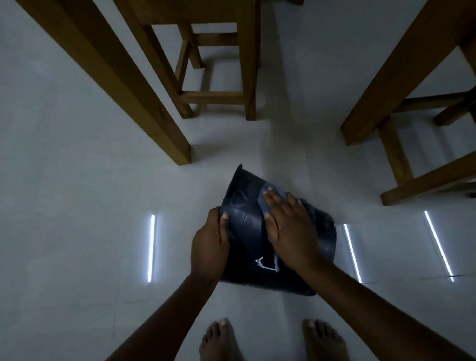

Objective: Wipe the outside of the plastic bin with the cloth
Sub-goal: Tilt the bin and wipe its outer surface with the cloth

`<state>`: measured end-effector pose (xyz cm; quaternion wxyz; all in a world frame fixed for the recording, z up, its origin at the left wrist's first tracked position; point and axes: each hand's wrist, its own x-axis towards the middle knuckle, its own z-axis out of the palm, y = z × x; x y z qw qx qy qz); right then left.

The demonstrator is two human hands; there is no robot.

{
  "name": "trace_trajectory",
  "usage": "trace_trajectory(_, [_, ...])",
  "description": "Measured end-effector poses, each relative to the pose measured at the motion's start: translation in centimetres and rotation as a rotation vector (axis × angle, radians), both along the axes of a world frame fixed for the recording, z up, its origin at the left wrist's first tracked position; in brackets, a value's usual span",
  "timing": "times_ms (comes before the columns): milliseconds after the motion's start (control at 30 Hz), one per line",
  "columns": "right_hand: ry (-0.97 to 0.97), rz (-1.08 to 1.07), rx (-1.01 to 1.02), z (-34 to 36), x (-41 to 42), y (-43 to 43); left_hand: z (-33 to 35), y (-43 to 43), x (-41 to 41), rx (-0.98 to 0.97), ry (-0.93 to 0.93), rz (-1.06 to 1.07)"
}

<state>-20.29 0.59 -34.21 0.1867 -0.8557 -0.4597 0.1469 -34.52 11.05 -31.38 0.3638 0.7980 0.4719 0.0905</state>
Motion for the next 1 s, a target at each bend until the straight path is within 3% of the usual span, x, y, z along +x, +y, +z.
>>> trace_trajectory(133, [0.021,0.116,0.040,-0.4,0.1,1.8,0.0,-0.2,-0.2,0.014,0.000,0.002])
trace_trajectory(300, [0.234,-0.048,-0.011,-1.2,4.1,3.4,0.2,0.3,0.6,0.008,-0.007,-0.010])
trace_trajectory(400, [0.036,0.001,-0.006,-0.4,1.1,0.8,0.0,0.2,0.3,-0.004,-0.008,-0.016])
trace_trajectory(500, [-0.033,0.110,0.002,0.1,-1.8,-0.3,-0.4,0.3,0.2,0.012,-0.027,-0.014])
trace_trajectory(633, [0.008,0.107,0.021,-0.6,1.0,1.9,-0.3,0.8,1.3,0.001,-0.058,-0.031])
trace_trajectory(767, [0.171,-0.054,0.005,-1.1,3.7,2.6,0.1,1.6,2.8,-0.019,-0.032,-0.044])
trace_trajectory(1000, [-0.033,-0.017,0.011,-0.5,0.4,-2.7,0.7,3.0,5.0,-0.101,-0.032,-0.087])
